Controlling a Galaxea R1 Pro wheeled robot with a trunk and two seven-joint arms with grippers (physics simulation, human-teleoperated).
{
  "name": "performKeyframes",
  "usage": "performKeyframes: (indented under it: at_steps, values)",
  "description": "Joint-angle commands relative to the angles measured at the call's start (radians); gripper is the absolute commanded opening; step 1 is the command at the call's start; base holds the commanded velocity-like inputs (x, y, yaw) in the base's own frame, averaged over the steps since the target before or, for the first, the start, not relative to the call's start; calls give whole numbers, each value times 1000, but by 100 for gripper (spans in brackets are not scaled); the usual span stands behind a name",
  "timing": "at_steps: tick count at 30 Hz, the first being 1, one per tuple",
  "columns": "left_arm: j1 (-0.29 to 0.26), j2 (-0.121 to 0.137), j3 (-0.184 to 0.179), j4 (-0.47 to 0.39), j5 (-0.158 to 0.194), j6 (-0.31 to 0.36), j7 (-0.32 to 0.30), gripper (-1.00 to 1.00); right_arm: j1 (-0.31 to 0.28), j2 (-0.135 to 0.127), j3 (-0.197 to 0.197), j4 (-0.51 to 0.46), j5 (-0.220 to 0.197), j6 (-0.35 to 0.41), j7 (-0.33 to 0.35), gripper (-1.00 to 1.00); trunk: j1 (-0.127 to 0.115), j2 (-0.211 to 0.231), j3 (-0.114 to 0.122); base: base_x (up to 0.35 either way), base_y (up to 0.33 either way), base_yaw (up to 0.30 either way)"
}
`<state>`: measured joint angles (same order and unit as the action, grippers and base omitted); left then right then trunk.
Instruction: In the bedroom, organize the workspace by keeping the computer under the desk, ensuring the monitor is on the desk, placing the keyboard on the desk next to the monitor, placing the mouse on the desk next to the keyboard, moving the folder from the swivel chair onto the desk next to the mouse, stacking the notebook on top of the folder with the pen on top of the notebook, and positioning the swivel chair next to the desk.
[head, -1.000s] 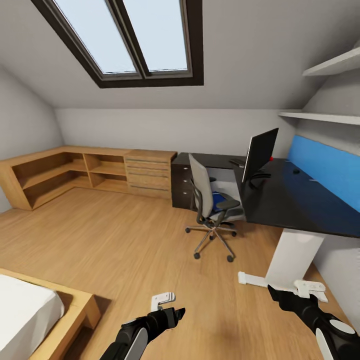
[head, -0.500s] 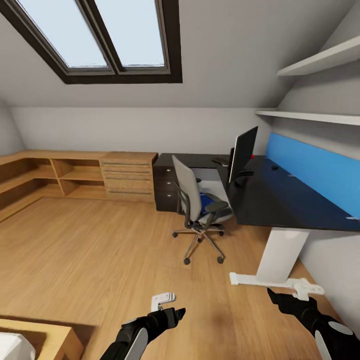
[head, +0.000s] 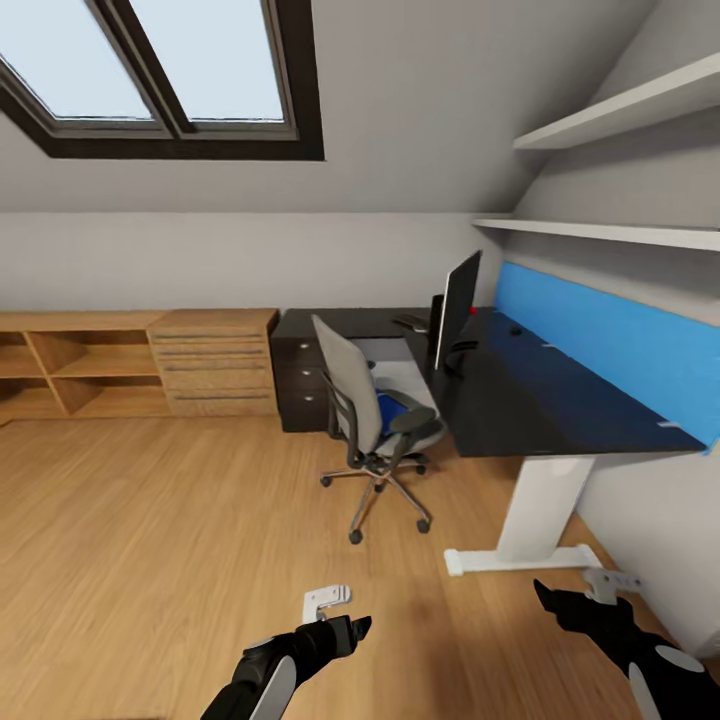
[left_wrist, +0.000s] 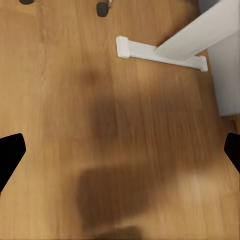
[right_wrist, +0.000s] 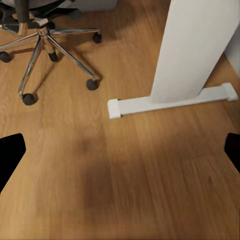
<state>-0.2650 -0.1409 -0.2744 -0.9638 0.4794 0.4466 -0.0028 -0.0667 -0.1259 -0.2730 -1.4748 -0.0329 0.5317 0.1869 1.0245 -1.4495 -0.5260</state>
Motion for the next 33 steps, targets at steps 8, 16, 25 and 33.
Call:
performKeyframes:
  at_steps: [8,16,25,33]
  values:
    - [0,1,1,-1,3,4,2,100,-1,-1,4,65,-3,-4,12,100,1,-1,-2,325,20,-41]
    - [5,3,11,0,0,-10,6,100,-1,17,29,141,-4,-6,12,100,1,-1,-2,317,1,-3]
    - [6,14,207,-9,134,124,1,100,-29,21,38,366,-4,-213,13,100,8,-15,-9,52,0,0]
    - [4,23,352,-14,178,198,-6,100,-120,58,29,560,-13,-398,-4,100,39,-71,-33,5,0,-113]
